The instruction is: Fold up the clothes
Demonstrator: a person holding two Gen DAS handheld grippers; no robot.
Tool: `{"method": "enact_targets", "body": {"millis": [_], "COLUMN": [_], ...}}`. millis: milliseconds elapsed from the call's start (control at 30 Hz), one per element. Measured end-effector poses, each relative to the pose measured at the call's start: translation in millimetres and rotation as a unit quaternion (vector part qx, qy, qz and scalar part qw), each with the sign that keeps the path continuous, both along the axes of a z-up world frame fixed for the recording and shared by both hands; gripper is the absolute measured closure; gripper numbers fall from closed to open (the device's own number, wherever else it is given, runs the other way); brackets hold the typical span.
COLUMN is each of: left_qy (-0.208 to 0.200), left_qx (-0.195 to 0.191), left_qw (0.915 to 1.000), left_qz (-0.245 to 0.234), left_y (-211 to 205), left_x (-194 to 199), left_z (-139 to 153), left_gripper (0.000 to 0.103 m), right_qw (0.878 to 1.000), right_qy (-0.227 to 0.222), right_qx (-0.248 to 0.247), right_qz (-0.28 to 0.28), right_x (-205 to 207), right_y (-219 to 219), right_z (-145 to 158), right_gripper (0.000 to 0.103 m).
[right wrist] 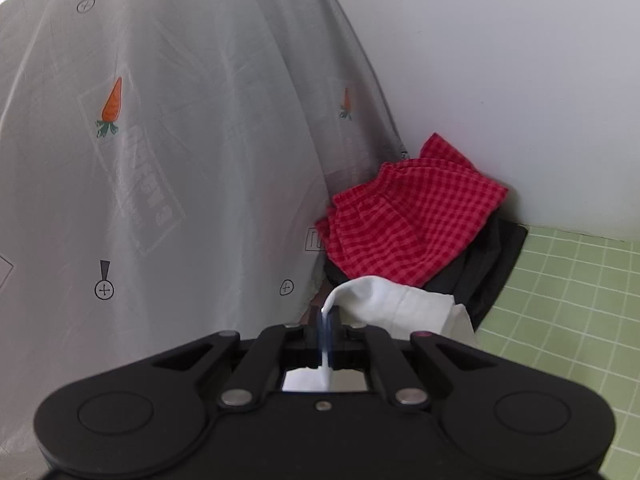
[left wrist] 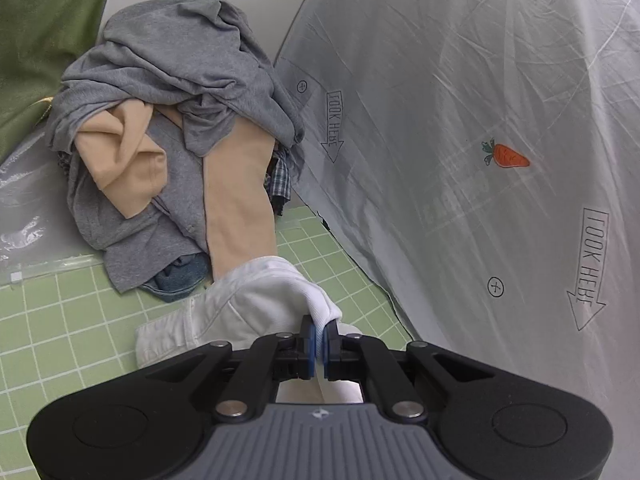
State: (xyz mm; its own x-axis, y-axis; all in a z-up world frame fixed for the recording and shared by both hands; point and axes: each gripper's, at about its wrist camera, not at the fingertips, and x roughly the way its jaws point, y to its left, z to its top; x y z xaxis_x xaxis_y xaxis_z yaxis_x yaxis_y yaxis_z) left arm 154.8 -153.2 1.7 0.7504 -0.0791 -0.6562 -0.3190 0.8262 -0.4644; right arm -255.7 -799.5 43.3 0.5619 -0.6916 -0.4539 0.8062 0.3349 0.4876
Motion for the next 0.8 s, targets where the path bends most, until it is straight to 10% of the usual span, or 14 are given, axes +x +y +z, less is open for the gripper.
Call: {"method": "enact_targets", "body": {"millis": [200, 300, 367, 467, 800], "left_qy": [0.006, 0.017, 0.023, 0.007, 0.148], "left_qx": [0.033, 0.058, 0.074, 0.09, 0.098], "left_qw": [0.9993, 0.9978, 0.9964, 0.9939, 0.9826], "left_qz": [-0.017, -0.027, -0.034, -0.063, -0.055], "left_y": [-46.6, -72.8, -89.9, -95.6, -81.0], "left_x": [69.5, 99.8, 118.9, 95.5, 0.6], "left_z": [-19.5, -27.8, -33.2, -37.1, -98.9], "left_gripper": [0.095, 0.051, 0.02, 0.013, 0.013], "right_qw": [0.998, 0.992, 0.987, 0.98, 0.965], "right_qy": [0.038, 0.088, 0.129, 0.168, 0.249], "right_qx": [-0.01, -0.006, -0.015, -0.032, 0.084], "right_qz": [0.043, 0.089, 0.091, 0.098, -0.007], "right_x": [103.8, 158.8, 177.9, 178.7, 55.6], "right_y": [-59.9, -89.5, -92.4, -77.3, 2.3], "right_z": [-22.5, -42.2, -53.1, -63.1, -141.4], "right_gripper": [0.101, 0.097, 0.03, 0.017, 0.006]}}
